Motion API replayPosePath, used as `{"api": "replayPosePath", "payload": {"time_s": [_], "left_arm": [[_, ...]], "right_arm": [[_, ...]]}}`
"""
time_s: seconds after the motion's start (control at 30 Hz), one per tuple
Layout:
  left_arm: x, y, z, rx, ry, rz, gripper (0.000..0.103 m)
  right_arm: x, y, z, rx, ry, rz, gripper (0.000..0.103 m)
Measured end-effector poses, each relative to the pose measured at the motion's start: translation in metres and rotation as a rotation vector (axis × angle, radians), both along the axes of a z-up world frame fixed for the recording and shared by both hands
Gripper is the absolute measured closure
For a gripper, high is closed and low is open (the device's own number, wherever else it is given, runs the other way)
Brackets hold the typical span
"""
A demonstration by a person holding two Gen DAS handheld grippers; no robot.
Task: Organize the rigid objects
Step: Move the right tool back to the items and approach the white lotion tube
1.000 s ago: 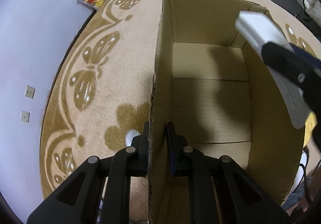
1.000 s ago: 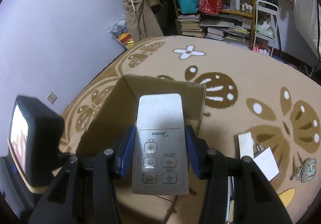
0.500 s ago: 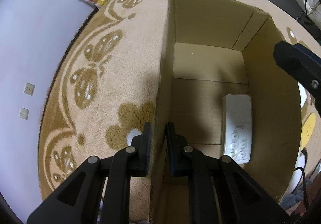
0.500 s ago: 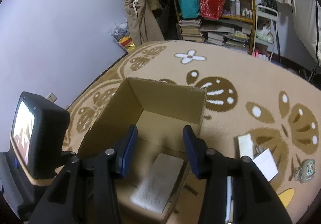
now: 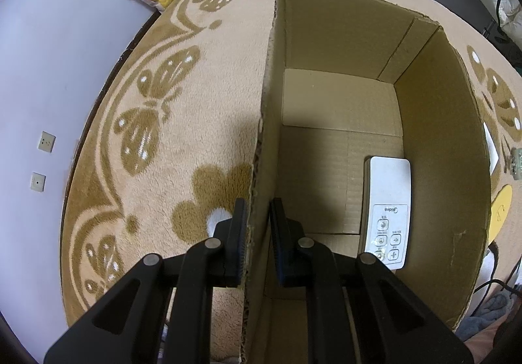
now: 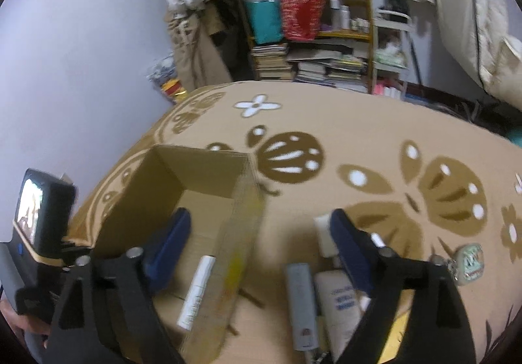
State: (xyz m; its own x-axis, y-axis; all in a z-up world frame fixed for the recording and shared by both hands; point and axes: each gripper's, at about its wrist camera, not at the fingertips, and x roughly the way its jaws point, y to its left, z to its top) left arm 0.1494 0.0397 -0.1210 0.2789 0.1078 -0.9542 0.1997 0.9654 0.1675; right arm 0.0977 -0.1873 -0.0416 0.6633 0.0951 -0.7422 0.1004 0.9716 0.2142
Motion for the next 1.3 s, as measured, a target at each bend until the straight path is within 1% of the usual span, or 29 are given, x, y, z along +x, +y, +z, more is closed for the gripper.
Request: {"api": "replayPosePath", "payload": {"time_s": [0.23,0.43,0.7,0.93,1.1,1.17,1.23,1.3], "left_arm": [[-0.001,-0.001,0.0,0.008,-0.002,-0.002,0.09],[0.0,0.0,0.0,0.008,-0.001,-0.001,0.089],[0.0,0.0,0.0,0.012,-0.001,-0.001,0.088],[-0.001,-0.001,0.0,0.014,-0.002,-0.002,0.088],[-0.002,-0.001,-0.001,0.022,-0.005,-0.005,0.088],[-0.002,-0.001,-0.001,0.024,-0.004,-0.006,0.089],[-0.002,-0.002,-0.001,0.023,-0.004,-0.004,0.089],[-0.002,-0.002,-0.001,0.022,-0.003,-0.002,0.089]], "right_arm": [[-0.013,-0.048,-0.022,0.02,0.053,-0.085,0.003],[-0.024,-0.072,-0.042,0.044,0.096,-0.116,0.003],[-0.037,-0.072,-0.071,0.031,0.157,-0.103,0.003],[-0.039,-0.064,-0.075,0.024,0.159,-0.073,0.003],[-0.039,-0.062,-0.088,0.027,0.203,-0.067,0.003],[-0.039,-0.062,-0.092,0.034,0.217,-0.066,0.005],[-0.038,-0.063,-0.097,0.035,0.238,-0.066,0.01],[-0.037,-0.065,-0.102,0.038,0.249,-0.069,0.01]]}}
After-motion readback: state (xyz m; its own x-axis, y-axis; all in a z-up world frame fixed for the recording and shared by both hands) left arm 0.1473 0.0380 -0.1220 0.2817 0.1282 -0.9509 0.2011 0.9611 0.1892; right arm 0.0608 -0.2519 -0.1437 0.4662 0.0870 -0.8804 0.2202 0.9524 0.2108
